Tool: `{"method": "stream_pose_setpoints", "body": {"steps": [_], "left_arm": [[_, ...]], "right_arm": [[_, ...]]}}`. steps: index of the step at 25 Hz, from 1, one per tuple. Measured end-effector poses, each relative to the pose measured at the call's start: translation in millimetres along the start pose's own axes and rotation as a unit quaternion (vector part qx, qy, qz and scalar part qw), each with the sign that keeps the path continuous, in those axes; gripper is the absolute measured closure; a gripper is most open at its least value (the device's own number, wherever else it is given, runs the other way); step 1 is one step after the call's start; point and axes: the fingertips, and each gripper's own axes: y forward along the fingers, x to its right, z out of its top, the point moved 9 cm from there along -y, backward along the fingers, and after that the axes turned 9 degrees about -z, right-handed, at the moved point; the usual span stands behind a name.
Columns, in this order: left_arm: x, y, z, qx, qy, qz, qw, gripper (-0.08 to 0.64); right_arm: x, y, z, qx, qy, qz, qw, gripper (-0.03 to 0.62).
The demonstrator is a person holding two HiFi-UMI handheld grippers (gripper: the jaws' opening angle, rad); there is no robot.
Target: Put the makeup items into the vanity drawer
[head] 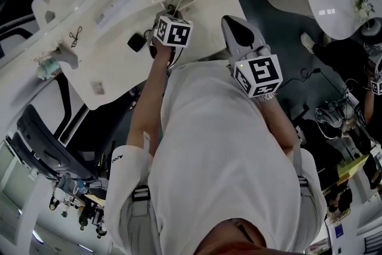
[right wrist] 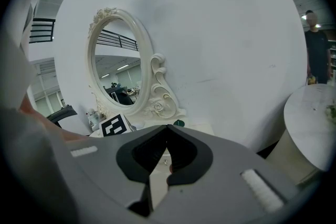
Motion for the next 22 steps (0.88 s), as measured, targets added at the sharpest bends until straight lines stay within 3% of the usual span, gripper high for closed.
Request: {"method": "stream_pose_setpoints", "body": {"steps": [9, 22], "left_arm": [[-6, 11, 11, 0.012, 0.006, 0.013, 0.9998, 0.526], [-12, 19, 11, 0.036, 0.017, 0.034, 0.9987, 0.523]], "right_arm": [[8, 10, 3, -0.009, -0.009, 0.017, 1.000, 0.584], [11, 8, -3, -0.018, -0.009, 0.011, 1.000, 0.584]]}}
